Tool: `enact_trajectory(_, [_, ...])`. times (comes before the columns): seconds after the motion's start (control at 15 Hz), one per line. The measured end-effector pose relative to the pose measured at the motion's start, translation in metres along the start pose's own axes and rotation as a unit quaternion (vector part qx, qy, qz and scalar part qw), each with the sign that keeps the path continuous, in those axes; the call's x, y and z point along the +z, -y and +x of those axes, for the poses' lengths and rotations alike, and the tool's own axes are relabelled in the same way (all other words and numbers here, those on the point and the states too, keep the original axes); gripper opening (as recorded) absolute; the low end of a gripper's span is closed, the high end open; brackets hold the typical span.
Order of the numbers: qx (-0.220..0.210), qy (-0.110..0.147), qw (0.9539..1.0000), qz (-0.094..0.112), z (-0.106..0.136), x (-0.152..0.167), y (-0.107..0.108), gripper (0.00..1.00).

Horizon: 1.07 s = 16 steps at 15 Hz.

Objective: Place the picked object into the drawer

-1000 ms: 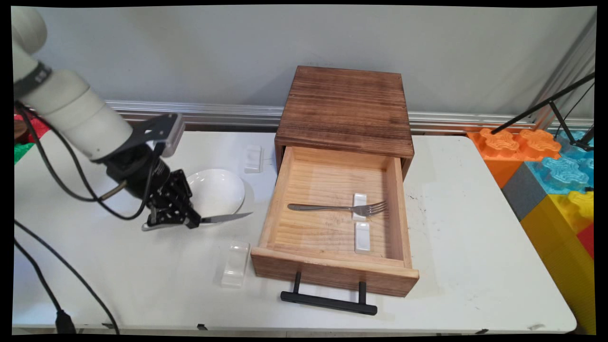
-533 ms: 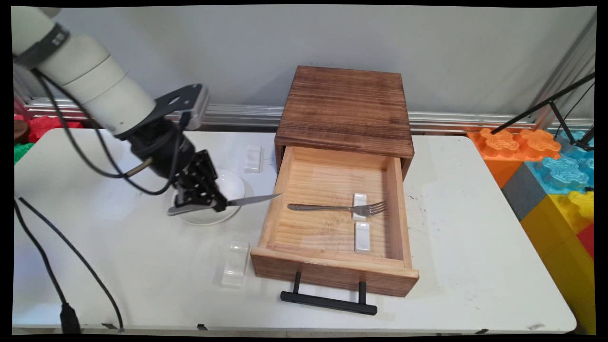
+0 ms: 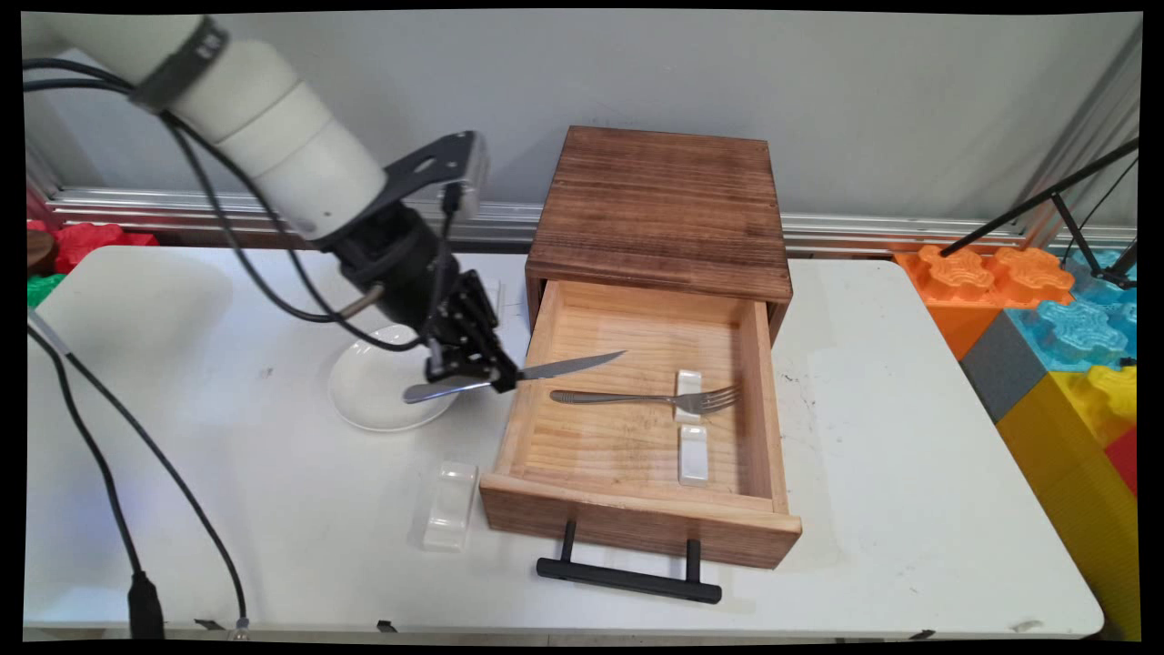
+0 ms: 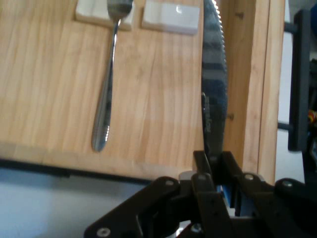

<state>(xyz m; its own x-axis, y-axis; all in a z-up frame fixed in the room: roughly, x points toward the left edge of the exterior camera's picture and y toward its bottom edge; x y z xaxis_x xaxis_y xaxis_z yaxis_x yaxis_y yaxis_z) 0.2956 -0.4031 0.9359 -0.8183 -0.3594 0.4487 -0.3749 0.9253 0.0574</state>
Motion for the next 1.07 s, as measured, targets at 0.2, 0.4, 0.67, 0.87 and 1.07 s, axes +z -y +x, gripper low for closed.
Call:
enact_trajectory(0.2, [0.003, 0.000, 1.0000, -0.002, 0.015, 0.011, 0.001, 0.00])
enact_trajectory(0.4, [0.013, 0.000, 0.9999, -0.005, 0.035, 0.027, 0.002, 0.00])
enact_trajectory(0.67, [0.032, 0.001, 0.9994, -0.016, 0.057, 0.048, 0.002, 0.00])
enact_trajectory(0.87, [0.049, 0.002, 0.9985, -0.023, 0.071, 0.062, 0.003, 0.00])
enact_trajectory(1.07, [0.061, 0.002, 0.9977, -0.029, 0.080, 0.073, 0.004, 0.00])
